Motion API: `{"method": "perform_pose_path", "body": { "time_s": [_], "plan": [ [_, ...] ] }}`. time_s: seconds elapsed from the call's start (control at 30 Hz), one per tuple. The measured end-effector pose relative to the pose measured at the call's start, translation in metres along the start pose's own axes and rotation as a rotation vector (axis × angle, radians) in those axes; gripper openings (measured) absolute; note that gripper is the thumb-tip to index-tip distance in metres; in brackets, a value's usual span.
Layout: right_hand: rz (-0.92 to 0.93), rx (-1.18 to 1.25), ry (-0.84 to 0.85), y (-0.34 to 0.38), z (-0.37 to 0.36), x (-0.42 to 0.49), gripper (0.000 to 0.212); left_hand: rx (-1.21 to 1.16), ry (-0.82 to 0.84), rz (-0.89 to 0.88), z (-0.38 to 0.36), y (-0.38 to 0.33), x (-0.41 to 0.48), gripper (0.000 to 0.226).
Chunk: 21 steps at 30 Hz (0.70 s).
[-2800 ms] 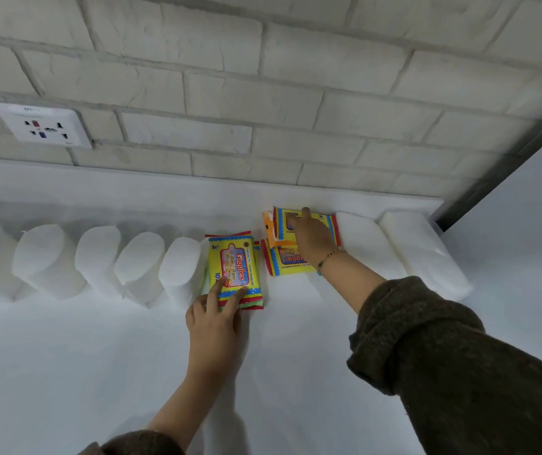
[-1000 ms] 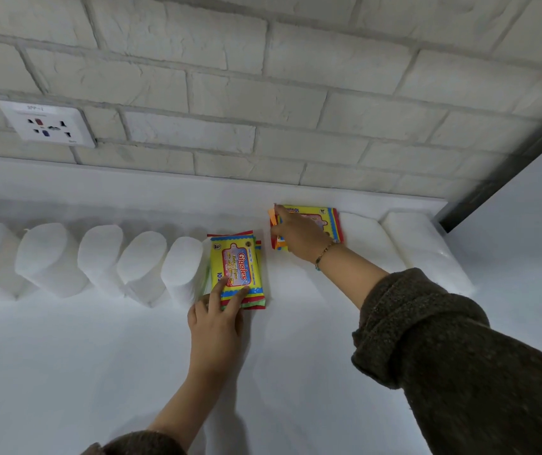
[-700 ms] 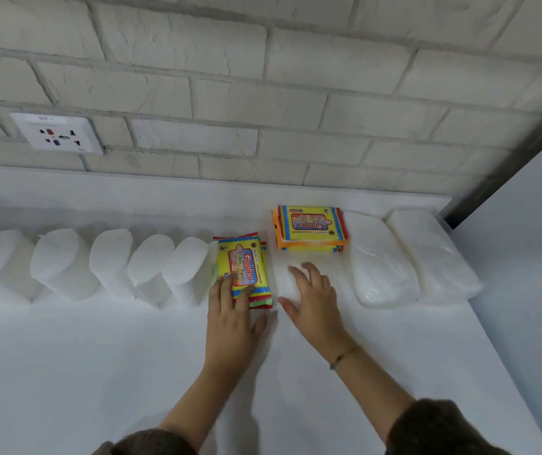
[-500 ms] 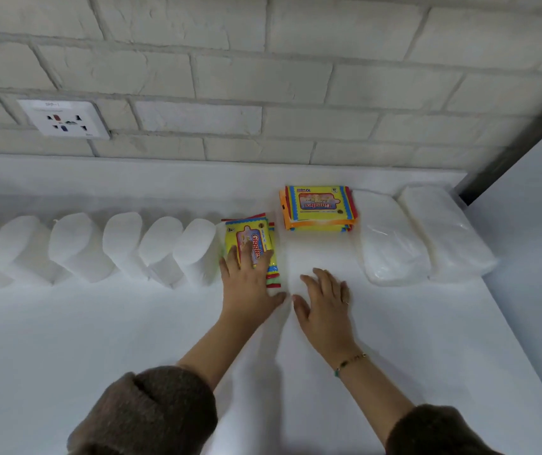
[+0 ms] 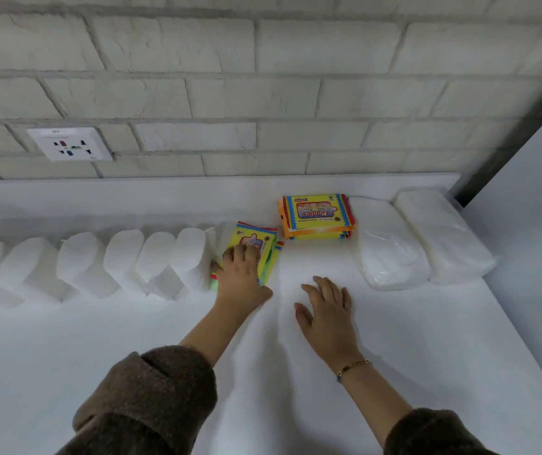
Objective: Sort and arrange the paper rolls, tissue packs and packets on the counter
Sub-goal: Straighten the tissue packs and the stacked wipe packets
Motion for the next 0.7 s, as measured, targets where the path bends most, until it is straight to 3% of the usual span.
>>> {"method": "perform_pose_path", "body": {
  "time_s": [0.13,0.27,0.4,0.53,0.7],
  "plan": [
    [-0.011,-0.012,0.018,-0.001,-0.001,0.000,0.041,0.000,0.059,-0.145,0.009,0.023,0.012,0.072],
    [-0.007,-0.011,0.022,-0.001,-0.002,0.000,0.042,0.155,0.118,-0.295,0.015,0.039,0.032,0.075],
    [0.002,-0.013,0.026,-0.002,-0.003,0.000,0.043,0.186,-0.047,-0.436,0.022,0.045,0.040,0.074],
    [0.009,-0.021,0.020,-0.001,-0.003,0.000,0.042,0.101,-0.181,-0.383,0.017,0.045,0.036,0.063],
    [0.010,-0.010,0.026,-0.001,-0.002,0.002,0.043,-0.098,-0.151,-0.241,0.010,0.035,0.033,0.042]
  ]
}}
Point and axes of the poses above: each hand's wrist, its own x-axis towards the middle knuckle, its own z-axis out of the back of the hand, y = z × x, the point moved 4 cm from there along x, towards the middle knuckle, and after that the axes turned 15 degrees about z, right-handed, at the moved point
